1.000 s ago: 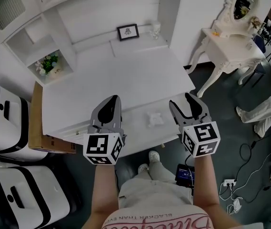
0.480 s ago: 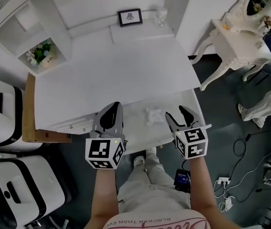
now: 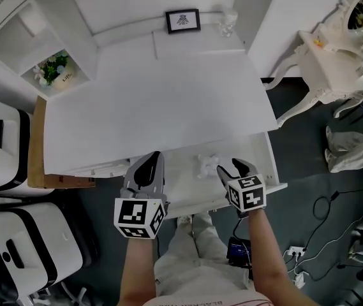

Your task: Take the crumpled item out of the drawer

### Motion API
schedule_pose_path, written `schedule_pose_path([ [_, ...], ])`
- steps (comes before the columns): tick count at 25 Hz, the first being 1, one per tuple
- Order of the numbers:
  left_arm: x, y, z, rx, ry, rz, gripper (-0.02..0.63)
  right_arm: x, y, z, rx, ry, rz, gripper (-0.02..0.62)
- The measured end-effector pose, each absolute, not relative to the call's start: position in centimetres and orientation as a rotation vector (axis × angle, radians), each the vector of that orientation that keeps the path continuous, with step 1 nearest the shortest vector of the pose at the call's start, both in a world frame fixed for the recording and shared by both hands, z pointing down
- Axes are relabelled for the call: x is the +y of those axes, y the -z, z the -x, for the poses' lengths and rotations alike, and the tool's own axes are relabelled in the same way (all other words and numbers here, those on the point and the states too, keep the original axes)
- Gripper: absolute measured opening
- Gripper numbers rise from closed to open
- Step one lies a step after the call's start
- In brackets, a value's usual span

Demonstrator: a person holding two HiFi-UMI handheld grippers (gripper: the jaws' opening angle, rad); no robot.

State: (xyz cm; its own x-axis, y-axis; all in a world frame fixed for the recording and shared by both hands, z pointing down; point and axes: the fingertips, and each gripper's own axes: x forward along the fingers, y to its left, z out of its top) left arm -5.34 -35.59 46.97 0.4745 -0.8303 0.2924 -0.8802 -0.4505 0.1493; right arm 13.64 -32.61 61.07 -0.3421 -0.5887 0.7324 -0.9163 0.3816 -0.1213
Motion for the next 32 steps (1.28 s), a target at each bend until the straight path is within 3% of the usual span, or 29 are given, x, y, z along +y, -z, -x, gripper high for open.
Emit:
schedule_pose_path([
  [13, -36.7, -49.7, 4.8, -1.464, -0.356, -2.39, 0.009, -33.6, -72.2, -14.5, -1.882, -0.926, -1.129, 0.183],
  [29, -37.4, -51.4, 5.6, -1.49, -0.402, -2.321, 0.009, -34.2, -75.8, -13.8, -1.832, -0.98, -1.014, 0.23],
  [32, -37.5, -51.2, 5.4, -1.491, -0.4, -2.323, 0.009, -34.1, -75.9, -13.8, -1.833, -1.029, -0.993, 0.179],
])
